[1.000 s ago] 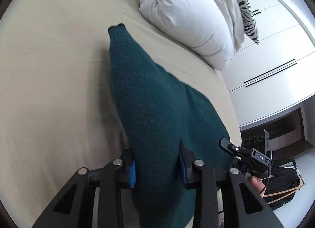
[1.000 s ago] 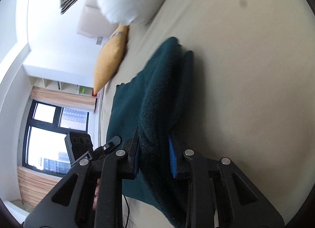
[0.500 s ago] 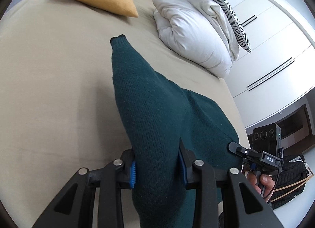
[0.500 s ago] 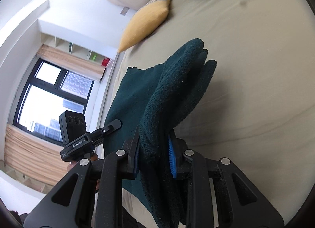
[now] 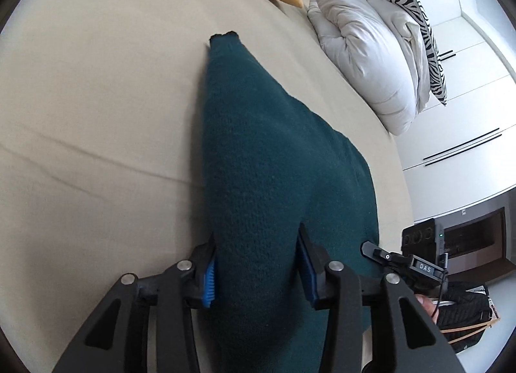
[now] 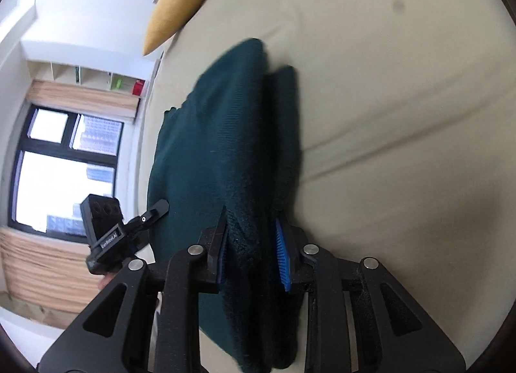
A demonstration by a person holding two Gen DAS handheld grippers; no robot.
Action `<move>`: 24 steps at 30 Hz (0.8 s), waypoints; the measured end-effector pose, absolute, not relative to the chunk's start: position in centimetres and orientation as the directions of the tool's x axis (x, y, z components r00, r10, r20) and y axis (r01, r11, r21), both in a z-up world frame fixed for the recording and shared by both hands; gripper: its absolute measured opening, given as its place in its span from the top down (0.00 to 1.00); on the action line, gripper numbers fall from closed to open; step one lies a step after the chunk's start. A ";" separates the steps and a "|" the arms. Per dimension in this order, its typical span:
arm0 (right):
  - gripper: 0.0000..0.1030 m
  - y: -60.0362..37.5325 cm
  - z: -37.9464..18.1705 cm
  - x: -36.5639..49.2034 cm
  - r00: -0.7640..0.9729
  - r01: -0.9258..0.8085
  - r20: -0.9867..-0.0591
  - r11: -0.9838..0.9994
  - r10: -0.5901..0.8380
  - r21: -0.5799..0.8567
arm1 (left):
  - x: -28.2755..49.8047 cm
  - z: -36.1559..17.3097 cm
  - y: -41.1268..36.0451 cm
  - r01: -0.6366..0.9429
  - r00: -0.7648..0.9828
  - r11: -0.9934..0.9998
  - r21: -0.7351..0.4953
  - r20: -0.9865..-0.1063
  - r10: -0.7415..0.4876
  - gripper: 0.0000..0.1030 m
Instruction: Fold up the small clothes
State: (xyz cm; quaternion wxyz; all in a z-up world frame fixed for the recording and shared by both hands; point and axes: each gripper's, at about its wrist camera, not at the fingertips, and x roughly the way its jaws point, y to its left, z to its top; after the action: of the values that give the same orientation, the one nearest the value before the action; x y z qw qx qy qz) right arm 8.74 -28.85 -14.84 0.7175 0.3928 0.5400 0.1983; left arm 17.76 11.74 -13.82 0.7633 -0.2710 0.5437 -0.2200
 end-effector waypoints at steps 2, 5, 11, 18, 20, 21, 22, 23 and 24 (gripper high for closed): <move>0.76 -29.1 -15.7 8.7 0.350 0.158 -0.589 0.574 0.728 0.804 | 17.9 -13.6 11.4 0.051 0.317 0.764 -0.643 -0.715 -0.623 0.53; 0.73 -29.7 -16.0 8.5 0.365 0.172 -0.561 0.538 0.743 0.825 | 17.2 -13.5 12.2 0.036 0.320 0.749 -0.662 -0.702 -0.636 0.52; 0.64 -34.3 -15.5 7.9 0.478 0.265 -0.634 0.588 0.608 0.764 | 13.9 -10.3 13.5 0.077 0.416 0.826 -0.559 -0.735 -0.536 0.54; 0.62 -30.0 -10.2 5.8 0.537 0.050 -0.475 0.535 0.697 0.843 | 9.4 -5.6 12.0 0.152 0.590 0.879 -0.453 -0.672 -0.448 0.39; 0.62 -26.3 -9.7 6.3 0.481 -0.019 -0.456 0.529 0.749 0.848 | 9.0 -5.8 10.9 0.162 0.588 0.881 -0.444 -0.674 -0.448 0.39; 0.62 -24.8 -9.8 6.6 0.465 -0.024 -0.460 0.530 0.757 0.848 | 8.9 -6.4 10.4 0.162 0.579 0.879 -0.449 -0.678 -0.453 0.39; 0.62 -23.8 -10.6 6.8 0.441 -0.022 -0.468 0.530 0.766 0.848 | 8.8 -6.8 10.3 0.160 0.571 0.877 -0.452 -0.683 -0.456 0.39; 0.62 -23.1 -11.5 6.9 0.423 -0.011 -0.484 0.538 0.766 0.843 | 8.7 -7.6 9.9 0.151 0.558 0.878 -0.454 -0.694 -0.454 0.39; 0.62 -22.6 -12.6 7.1 0.406 0.017 -0.512 0.554 0.757 0.833 | 8.6 -8.2 9.6 0.146 0.545 0.882 -0.449 -0.707 -0.450 0.39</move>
State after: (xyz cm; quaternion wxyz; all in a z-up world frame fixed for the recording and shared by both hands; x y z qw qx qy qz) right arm 7.08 -22.62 -12.65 0.7368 0.4000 0.4837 0.2513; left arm 8.60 9.60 -8.22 0.8622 -0.1712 0.4443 -0.1727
